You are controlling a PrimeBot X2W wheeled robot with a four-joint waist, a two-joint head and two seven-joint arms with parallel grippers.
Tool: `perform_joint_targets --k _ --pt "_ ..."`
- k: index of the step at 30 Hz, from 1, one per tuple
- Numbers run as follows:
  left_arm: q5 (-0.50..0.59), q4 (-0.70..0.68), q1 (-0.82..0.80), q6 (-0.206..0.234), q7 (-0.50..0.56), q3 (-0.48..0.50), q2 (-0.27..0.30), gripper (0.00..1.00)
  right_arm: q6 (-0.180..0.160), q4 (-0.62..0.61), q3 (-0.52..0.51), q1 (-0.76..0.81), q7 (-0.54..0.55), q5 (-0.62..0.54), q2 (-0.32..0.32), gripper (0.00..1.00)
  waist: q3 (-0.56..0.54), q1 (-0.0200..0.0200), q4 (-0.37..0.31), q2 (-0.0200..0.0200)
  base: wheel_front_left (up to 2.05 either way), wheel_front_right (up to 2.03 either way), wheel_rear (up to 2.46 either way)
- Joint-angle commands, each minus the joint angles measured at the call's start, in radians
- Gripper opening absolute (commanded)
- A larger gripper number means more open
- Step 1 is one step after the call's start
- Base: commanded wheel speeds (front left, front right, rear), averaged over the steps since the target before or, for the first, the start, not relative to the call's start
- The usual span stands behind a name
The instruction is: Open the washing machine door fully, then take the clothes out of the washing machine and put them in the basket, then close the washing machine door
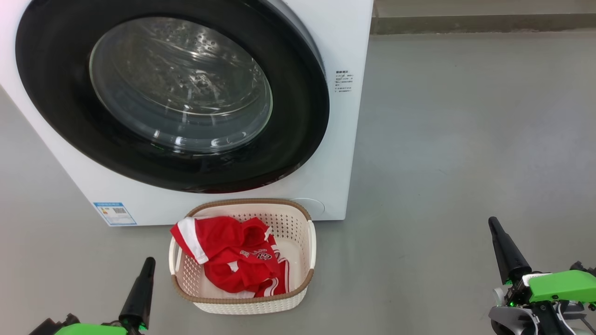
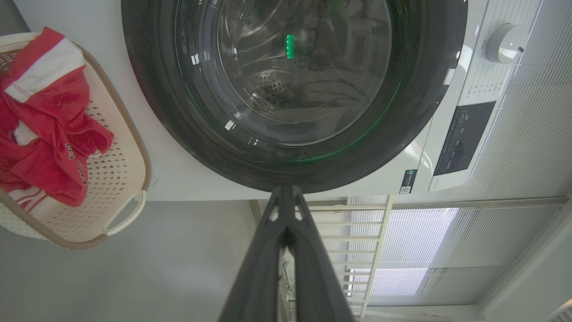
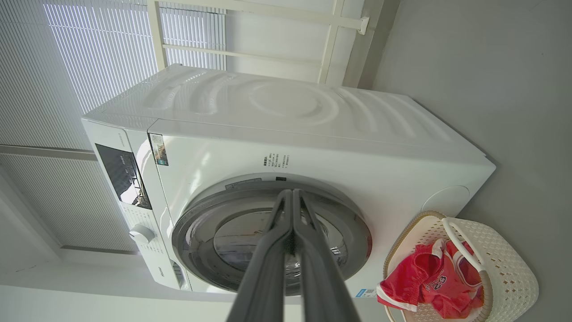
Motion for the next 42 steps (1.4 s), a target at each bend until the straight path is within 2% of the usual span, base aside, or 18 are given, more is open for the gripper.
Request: perform_joint_targets --k 1,42 --pt "-0.009 -0.026 -0.041 -0.007 0.003 0.038 0.010 0.00 -0.001 -0.029 0.016 -0.043 0.005 0.000 -0.015 0.00 0.000 0.0000 0.000 -0.0001 0.00 0.00 0.00" --pt "-0.006 -0.026 -0.042 -0.007 0.005 0.041 0.007 0.00 -0.001 -0.029 0.015 -0.043 0.006 0.000 -0.014 0.00 0.000 0.0000 0.000 -0.0001 0.00 0.00 0.00"
